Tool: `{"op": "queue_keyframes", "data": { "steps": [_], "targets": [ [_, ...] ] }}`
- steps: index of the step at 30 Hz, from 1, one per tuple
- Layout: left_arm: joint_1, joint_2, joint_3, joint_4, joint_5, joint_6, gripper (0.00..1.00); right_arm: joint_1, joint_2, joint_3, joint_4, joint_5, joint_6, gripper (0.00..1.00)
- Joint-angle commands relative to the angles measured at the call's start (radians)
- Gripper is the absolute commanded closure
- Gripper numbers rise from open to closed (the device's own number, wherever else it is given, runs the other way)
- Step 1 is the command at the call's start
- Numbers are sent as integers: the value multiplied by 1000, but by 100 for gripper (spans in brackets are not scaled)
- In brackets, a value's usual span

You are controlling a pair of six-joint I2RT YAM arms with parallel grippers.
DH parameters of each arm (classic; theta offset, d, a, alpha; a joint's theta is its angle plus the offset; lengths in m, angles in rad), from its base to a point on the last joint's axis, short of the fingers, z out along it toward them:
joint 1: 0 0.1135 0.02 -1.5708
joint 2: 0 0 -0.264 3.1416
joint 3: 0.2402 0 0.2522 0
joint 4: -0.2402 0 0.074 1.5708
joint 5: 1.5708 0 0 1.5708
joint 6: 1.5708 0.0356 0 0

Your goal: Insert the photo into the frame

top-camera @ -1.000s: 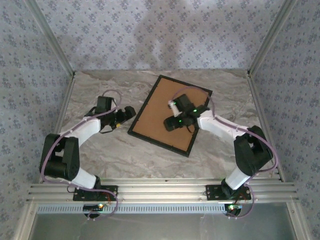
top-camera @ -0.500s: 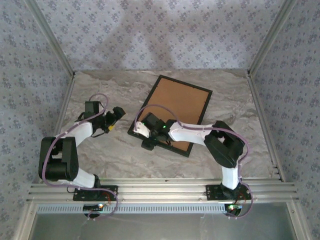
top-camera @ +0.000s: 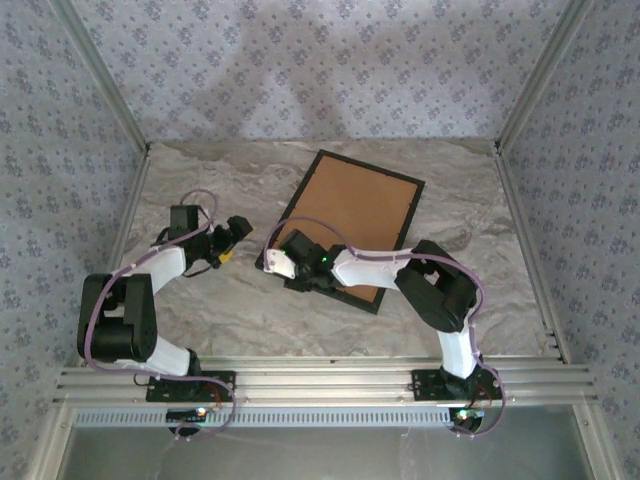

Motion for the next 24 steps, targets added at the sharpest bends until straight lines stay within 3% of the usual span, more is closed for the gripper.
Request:
{"op": "queue_keyframes", "data": {
  "steps": [1,7,16,24],
  "targets": [
    [4,11,6,16,34,-11,1,2,8,-15,-32,-5,-29,69],
    [-9,45,14,38,59,-38,1,-6,-77,-17,-41,-19,-34,83],
    [-120,169,104,105,128,-101,2,-13,-260,-80,-25,-70,-26,85],
    [-210,263,143,262,213,-205,1,-19,-297,-113,-11,-90,-8,86]
  ]
}}
